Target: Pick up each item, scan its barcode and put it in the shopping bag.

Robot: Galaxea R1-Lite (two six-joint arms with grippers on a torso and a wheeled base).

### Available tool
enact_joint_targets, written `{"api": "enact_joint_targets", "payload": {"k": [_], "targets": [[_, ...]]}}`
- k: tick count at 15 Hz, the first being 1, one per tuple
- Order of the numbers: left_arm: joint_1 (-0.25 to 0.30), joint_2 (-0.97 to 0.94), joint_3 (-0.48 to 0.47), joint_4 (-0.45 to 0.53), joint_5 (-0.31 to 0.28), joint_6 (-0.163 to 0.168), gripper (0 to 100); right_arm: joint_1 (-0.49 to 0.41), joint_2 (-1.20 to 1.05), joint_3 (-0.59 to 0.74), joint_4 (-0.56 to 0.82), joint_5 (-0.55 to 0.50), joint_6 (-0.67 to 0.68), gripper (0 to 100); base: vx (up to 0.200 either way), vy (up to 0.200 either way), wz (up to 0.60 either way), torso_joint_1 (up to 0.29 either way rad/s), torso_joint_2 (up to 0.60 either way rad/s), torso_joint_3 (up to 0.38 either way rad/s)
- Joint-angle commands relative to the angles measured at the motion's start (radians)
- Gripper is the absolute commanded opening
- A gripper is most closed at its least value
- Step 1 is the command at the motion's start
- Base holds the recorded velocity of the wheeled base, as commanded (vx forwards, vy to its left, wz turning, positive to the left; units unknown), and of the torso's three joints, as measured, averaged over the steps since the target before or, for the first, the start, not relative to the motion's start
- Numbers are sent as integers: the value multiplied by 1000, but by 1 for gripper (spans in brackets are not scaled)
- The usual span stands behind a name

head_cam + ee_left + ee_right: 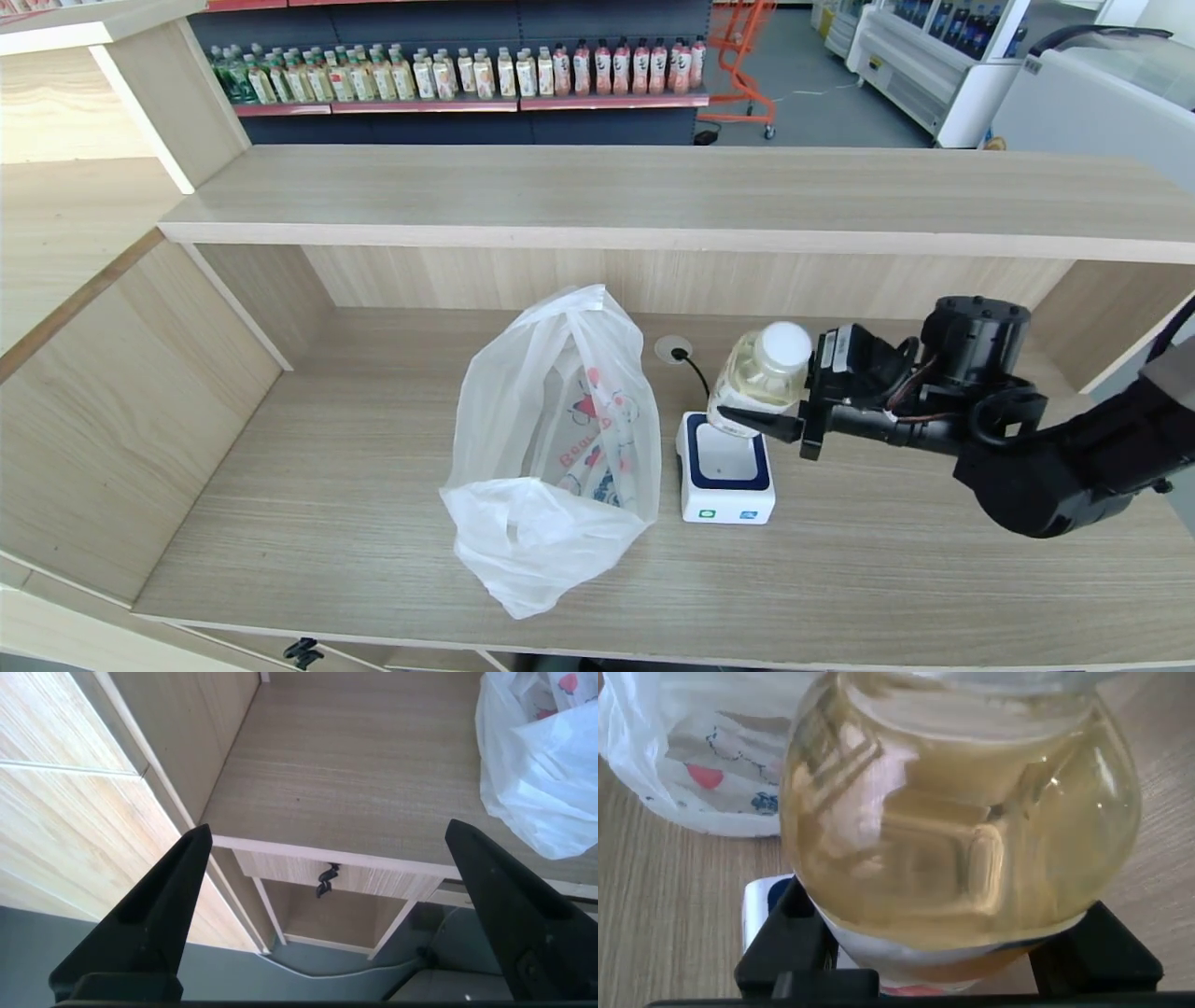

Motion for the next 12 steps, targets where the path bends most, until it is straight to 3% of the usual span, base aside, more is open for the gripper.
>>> {"api": "enact_joint_targets", "payload": {"k": [1,2,3,7,11,12], "targets": [[0,0,0,0,1,0,100,13,-283,27,-9,-69,343,0,0,0,0,0,0,0],[0,0,0,0,1,0,100,13,-288,28,-7,-74,352,0,0,0,0,0,0,0],[0,0,0,0,1,0,100,9,-378,91,66,-143,475,0,0,0,0,0,0,0],[0,0,0,0,1,0,100,7,-409,186,89,-204,512,0,0,0,0,0,0,0],[0,0,0,0,1,0,100,7,-409,189,89,-207,519,0,0,0,0,0,0,0],[0,0,0,0,1,0,100,7,-409,189,89,-207,519,0,-200,0,0,-2,2,2]]}}
